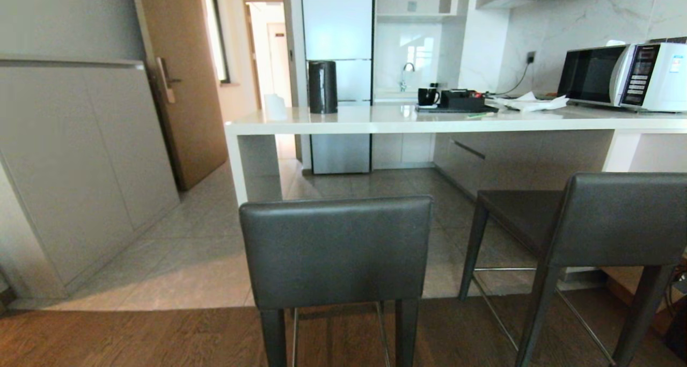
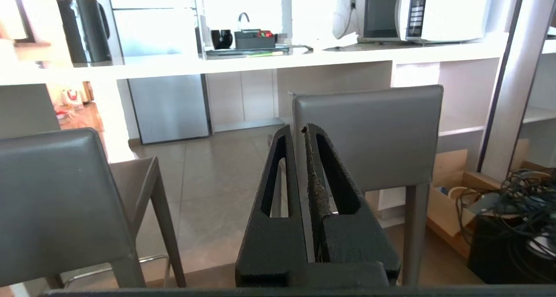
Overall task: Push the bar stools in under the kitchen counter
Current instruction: Push the gray chair back under the dining table
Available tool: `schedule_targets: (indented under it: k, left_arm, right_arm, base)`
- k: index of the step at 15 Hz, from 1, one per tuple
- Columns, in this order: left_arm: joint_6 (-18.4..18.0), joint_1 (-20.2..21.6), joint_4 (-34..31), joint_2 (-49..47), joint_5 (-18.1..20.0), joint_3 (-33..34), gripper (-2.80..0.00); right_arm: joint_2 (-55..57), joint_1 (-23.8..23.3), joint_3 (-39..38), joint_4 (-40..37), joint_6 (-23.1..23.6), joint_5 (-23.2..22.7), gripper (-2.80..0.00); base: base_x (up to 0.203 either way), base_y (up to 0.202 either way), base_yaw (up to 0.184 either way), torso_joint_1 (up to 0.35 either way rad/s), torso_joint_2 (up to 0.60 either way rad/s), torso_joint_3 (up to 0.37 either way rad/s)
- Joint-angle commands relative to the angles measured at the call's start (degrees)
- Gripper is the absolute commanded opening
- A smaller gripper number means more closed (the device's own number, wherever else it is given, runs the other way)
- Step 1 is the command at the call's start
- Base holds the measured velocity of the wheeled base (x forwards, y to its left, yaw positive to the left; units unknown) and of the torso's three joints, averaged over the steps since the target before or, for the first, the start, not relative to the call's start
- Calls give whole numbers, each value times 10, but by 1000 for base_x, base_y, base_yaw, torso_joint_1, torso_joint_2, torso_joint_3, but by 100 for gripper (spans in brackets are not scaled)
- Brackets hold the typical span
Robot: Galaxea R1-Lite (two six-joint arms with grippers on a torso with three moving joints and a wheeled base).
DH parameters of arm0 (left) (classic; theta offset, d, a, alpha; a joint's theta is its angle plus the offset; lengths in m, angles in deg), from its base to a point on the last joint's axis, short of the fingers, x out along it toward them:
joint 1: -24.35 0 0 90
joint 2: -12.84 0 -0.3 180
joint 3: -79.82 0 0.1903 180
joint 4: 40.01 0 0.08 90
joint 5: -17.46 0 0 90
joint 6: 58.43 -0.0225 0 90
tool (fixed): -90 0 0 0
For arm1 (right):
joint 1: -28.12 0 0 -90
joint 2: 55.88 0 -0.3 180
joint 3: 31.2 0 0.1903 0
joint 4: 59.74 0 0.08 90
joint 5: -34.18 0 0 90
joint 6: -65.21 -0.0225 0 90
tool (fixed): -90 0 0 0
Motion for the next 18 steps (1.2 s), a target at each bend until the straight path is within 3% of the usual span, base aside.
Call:
schedule_targets:
  k: [1, 2, 4, 5, 10, 12, 16, 18]
  left_arm:
    - [-1, 0, -27, 49, 0, 6, -280]
    - [-5, 0, -46, 58, -13, 17, -280]
    - [-11, -1, -50, 58, -83, 46, -280]
    - [-18, -1, -50, 58, -93, 64, -280]
    - [-36, -1, -49, 58, -113, 141, -280]
    - [-38, 0, -48, 58, -118, 168, -280]
    - [-38, -1, -39, 58, -137, 189, -280]
    - [-12, 0, -40, 58, -146, 189, -280]
  right_arm:
    - [-14, 0, -14, 0, 1, 0, -280]
    - [-22, 2, -27, 1, 1, -2, -280]
    - [-59, 8, -64, 0, 4, -10, -280]
    - [-86, 10, -92, 0, 16, -26, -280]
    - [-141, 12, -222, -3, 44, -62, -280]
    - [-141, 12, -270, 31, 47, -78, -280]
    - [-141, 12, -286, 44, 41, -109, -280]
    - [-141, 12, -285, 20, 29, -115, -280]
  base:
    - [0, 0, 0, 0, 0, 0]
    - [0, 0, 0, 0, 0, 0]
    - [0, 0, 0, 0, 0, 0]
    - [0, 0, 0, 0, 0, 0]
    - [0, 0, 0, 0, 0, 0]
    - [0, 0, 0, 0, 0, 0]
    - [0, 0, 0, 0, 0, 0]
    - [0, 0, 0, 0, 0, 0]
